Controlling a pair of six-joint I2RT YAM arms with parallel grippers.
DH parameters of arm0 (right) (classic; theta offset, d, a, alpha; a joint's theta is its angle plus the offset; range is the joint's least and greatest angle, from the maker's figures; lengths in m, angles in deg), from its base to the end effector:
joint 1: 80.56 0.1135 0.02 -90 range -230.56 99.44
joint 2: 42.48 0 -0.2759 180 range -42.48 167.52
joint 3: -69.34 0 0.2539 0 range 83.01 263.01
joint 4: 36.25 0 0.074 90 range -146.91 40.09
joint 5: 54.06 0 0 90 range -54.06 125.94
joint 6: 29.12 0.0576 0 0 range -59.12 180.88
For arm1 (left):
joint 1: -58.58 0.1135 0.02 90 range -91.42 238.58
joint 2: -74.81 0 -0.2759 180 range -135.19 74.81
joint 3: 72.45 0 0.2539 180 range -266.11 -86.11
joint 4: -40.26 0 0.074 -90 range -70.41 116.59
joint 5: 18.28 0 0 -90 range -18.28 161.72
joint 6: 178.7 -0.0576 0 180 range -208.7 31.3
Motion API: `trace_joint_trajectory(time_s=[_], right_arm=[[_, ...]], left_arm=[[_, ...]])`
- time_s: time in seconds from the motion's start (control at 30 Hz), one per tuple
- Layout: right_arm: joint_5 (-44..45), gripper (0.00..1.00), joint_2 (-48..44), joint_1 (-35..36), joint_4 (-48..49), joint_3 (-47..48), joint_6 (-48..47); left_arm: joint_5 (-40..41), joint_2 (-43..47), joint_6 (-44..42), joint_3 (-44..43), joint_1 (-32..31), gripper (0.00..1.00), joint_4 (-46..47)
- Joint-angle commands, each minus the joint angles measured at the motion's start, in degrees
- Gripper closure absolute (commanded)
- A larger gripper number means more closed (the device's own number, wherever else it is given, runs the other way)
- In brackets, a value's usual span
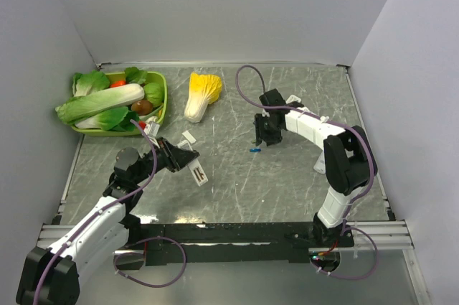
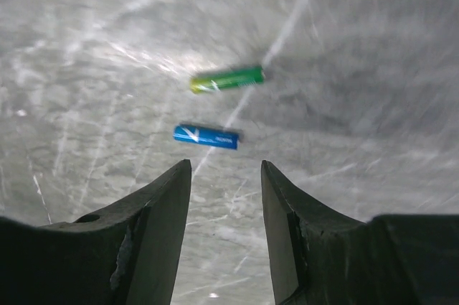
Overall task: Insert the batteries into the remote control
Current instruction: Pick up the battery from the center of the board.
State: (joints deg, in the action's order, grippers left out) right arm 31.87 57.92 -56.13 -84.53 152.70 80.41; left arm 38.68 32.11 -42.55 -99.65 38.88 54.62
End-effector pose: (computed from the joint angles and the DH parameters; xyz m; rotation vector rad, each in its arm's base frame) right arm 0.3329 0.1557 0.1910 -0.1390 2.7477 0.3159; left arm 0.1628 -0.0916 0.2303 0.0917 1.7581 -1.3216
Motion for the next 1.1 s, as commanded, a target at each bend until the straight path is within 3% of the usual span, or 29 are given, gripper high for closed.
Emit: trace_joint_trajectory(time_s=[0.0, 0.43, 1.07], right_arm=[[3.4, 0.49, -3.5, -0.2, 0.8, -4.3, 14.5], [10.1, 0.52, -4.5, 2.2, -0.5, -5.4, 41.7], [10.0, 0.50, 3.1, 2.5, -3.8, -1.8, 55.4]], left_arm=[[0.3, 0.0, -0.6, -2.6, -0.1, 0.98, 2.3], [1.1, 1.6, -0.6, -2.0, -0.1, 0.98, 1.9], [2.5, 4.8, -2.2, -1.4, -0.1, 0.98, -0.3]])
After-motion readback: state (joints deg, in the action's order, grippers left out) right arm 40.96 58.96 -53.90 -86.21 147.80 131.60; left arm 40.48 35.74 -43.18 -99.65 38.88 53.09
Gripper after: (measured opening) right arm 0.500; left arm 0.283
